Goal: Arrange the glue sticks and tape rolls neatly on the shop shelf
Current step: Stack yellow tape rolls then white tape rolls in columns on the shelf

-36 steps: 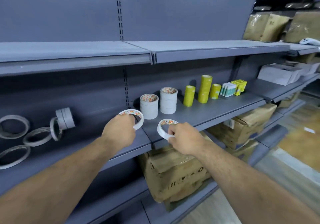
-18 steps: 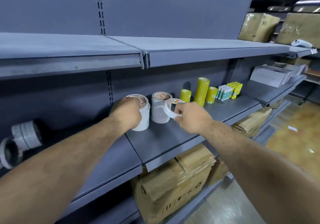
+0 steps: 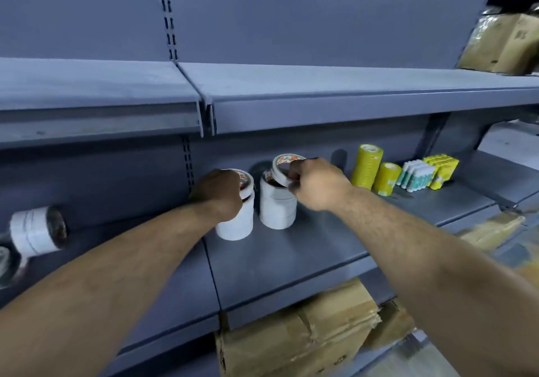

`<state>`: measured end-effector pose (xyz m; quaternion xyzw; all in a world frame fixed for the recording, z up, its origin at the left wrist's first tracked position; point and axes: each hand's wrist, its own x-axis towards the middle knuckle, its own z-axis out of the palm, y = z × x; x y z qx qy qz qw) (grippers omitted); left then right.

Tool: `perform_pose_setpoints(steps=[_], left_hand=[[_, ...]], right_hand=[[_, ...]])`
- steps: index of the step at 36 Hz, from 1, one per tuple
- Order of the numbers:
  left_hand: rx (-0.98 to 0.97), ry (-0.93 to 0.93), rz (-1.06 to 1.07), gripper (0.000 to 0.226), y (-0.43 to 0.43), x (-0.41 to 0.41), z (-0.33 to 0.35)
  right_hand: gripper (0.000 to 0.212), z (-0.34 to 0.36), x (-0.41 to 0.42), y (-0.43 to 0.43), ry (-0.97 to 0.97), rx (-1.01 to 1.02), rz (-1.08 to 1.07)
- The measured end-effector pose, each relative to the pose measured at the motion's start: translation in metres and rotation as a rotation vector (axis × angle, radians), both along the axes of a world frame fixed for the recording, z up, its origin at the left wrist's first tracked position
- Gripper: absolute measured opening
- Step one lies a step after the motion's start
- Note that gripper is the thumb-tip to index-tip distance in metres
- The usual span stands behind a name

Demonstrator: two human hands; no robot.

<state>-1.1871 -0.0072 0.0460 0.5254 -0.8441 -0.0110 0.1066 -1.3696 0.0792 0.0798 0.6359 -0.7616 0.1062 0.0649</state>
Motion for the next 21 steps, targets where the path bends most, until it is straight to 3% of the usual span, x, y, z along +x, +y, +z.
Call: perform_pose_setpoints(steps=[9, 21], left_hand=[[0.097, 0.115, 0.034, 0.037, 0.0, -0.014, -0.01], [0.121, 0.065, 0.049, 0.032, 0.007, -0.017, -0.009]], right_hand=[[0.013, -0.004, -0.018, -0.015, -0.013, 0.014, 0.062], [0.004, -0.004, -0.025, -0.024, -0.078, 0.05, 0.075]])
